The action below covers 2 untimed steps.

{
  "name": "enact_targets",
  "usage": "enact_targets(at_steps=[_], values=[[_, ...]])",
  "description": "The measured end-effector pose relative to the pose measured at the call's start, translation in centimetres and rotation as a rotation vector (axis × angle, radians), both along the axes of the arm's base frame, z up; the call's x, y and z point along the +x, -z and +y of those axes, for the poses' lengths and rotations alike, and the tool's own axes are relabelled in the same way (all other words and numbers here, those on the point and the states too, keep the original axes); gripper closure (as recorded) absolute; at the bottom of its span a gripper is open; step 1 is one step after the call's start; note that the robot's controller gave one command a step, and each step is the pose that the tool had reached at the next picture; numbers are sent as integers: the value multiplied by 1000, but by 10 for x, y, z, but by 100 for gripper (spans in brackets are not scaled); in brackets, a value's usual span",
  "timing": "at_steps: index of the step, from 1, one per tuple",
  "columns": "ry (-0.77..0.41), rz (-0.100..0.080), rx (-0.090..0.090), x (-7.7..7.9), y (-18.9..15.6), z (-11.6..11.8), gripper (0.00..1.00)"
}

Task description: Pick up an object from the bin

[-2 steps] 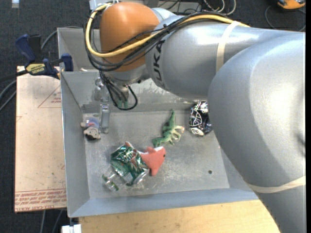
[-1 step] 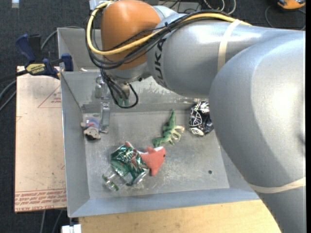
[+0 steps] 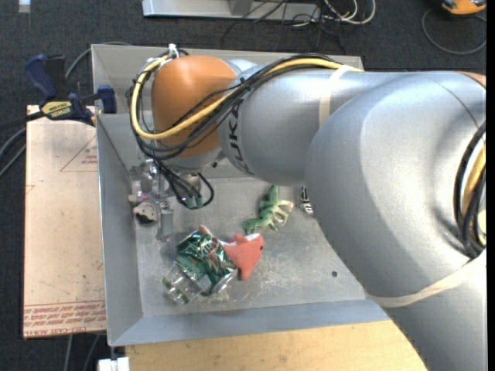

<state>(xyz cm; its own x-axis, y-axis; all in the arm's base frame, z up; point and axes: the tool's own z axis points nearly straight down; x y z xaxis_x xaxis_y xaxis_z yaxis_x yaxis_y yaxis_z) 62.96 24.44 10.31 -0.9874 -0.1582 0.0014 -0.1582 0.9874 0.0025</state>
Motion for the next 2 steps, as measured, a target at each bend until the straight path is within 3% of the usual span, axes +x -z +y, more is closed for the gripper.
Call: enact_targets(at_steps=[1,2], values=[[-46,-9,3,-22,31,-1,100],[-46,-9,3,-22,31,-1,100]])
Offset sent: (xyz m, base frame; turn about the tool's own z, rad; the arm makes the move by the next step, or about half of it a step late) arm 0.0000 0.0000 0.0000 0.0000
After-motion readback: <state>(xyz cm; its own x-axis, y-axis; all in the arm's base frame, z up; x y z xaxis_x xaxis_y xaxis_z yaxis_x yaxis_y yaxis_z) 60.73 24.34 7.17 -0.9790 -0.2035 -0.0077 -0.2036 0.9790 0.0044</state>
